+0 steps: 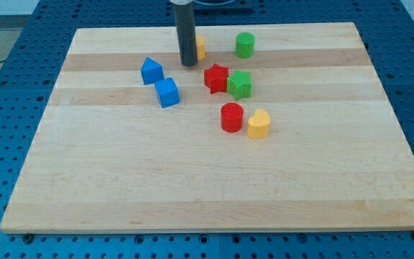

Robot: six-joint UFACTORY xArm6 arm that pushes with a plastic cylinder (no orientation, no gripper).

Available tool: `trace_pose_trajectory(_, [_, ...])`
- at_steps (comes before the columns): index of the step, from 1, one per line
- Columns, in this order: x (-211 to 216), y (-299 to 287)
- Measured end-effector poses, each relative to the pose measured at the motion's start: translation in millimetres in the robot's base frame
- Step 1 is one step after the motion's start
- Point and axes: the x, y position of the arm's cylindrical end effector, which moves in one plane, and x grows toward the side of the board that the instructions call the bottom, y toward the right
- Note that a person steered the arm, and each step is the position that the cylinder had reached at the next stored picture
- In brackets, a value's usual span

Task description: Push the red star to the bottom right of the blue cube

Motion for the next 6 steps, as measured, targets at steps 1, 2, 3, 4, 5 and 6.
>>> trace_pose_trajectory(1, [3.6, 54.9])
trace_pose_trajectory(2, [22.2, 65.6])
trace_pose_trajectory(3, [44.4, 25.4])
trace_pose_trajectory(4, [61.7, 24.6])
trace_pose_trajectory(5, [86.4, 3.4])
trace_pose_trajectory(6, [105.0, -2.3])
